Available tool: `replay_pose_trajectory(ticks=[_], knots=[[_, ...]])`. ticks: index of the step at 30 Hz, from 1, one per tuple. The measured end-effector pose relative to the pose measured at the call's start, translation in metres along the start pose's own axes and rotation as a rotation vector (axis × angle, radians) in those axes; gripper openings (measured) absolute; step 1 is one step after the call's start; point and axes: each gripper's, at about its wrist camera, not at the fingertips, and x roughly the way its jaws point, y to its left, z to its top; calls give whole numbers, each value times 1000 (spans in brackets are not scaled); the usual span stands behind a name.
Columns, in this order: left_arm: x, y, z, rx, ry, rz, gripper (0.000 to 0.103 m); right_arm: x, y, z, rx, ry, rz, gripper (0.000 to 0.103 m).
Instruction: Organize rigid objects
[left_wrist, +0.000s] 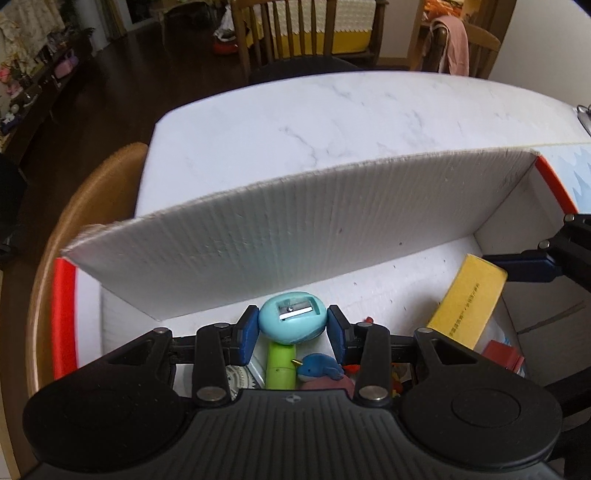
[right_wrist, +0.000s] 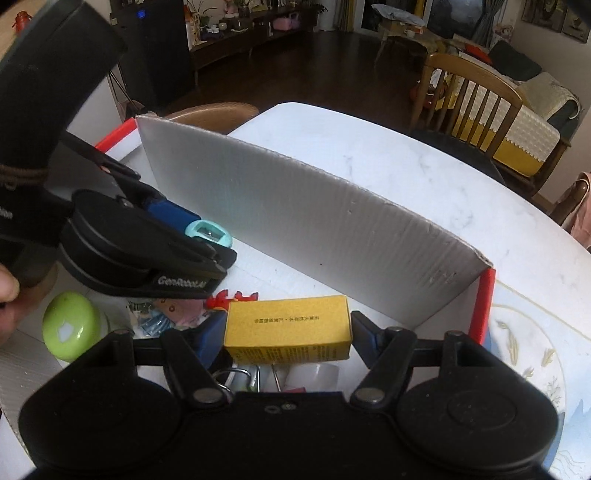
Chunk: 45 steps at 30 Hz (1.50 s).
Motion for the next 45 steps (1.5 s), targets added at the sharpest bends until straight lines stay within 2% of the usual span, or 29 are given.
replay_pose_trajectory(ticks=[5, 18, 23, 31, 33, 35, 43, 45], knots=[[11, 0, -4, 7, 42, -5, 39, 2, 1, 1, -3, 7, -6, 71], [0, 6, -8, -51, 16, -19, 40, -11, 1, -3, -13, -20, 2, 74], [-23, 10, -10, -63, -18, -22, 51, -28, -2, -5, 4, -59, 8, 74], [-63, 5, -20, -78, -85, -30, 52, -62, -5, -10, 32, -123, 18, 77], [-72, 3, -23, -82, -102, -29, 55, -71, -5, -12, 37, -138, 19, 77], [-85, 0, -28, -82, -125, -26, 63, -79, -4, -15, 43, -152, 24, 80], [-127, -12, -45, -81, -199, -20, 64, -110, -5, -28, 77, -217, 39, 84], [-137, -15, -51, -84, -220, -20, 70, -118, -5, -32, 81, -238, 44, 87]])
